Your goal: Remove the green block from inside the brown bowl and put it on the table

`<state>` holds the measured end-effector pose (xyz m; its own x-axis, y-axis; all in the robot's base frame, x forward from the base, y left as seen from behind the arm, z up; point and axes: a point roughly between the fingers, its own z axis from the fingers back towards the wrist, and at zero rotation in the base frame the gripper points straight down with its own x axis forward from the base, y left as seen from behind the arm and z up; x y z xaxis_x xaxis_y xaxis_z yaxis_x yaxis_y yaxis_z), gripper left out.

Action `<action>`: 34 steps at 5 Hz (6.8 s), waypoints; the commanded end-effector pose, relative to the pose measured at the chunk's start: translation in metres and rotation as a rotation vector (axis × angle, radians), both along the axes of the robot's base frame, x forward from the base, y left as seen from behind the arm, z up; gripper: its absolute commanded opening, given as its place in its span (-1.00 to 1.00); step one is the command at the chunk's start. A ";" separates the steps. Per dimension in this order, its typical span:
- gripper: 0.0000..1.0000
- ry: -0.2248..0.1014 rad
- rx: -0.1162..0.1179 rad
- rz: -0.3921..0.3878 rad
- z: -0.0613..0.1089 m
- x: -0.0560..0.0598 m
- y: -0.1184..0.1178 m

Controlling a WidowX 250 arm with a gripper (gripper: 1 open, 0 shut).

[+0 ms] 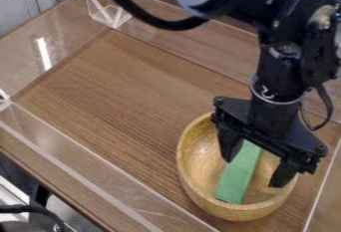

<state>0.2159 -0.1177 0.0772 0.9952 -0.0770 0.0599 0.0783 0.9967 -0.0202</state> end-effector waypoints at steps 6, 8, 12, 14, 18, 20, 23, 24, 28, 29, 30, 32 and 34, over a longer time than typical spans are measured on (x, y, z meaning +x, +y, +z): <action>1.00 -0.041 -0.022 -0.014 -0.033 0.002 -0.006; -1.00 -0.043 -0.019 -0.030 -0.044 0.004 -0.006; -1.00 -0.007 0.002 -0.050 -0.025 0.003 0.001; -1.00 0.005 0.013 -0.066 -0.017 0.003 0.004; -1.00 0.012 0.014 -0.055 0.008 0.002 0.011; -1.00 0.009 0.003 -0.037 0.015 0.002 0.015; -1.00 -0.012 0.007 0.063 0.033 -0.005 0.037; -1.00 -0.027 0.014 0.128 0.046 -0.008 0.048; -1.00 -0.046 0.017 0.228 0.041 -0.031 0.096; -1.00 -0.048 0.016 0.225 0.038 -0.034 0.096; -1.00 -0.046 0.018 0.221 0.036 -0.036 0.095; -1.00 -0.037 0.020 0.215 0.032 -0.039 0.093; -1.00 -0.027 0.021 0.210 0.027 -0.039 0.091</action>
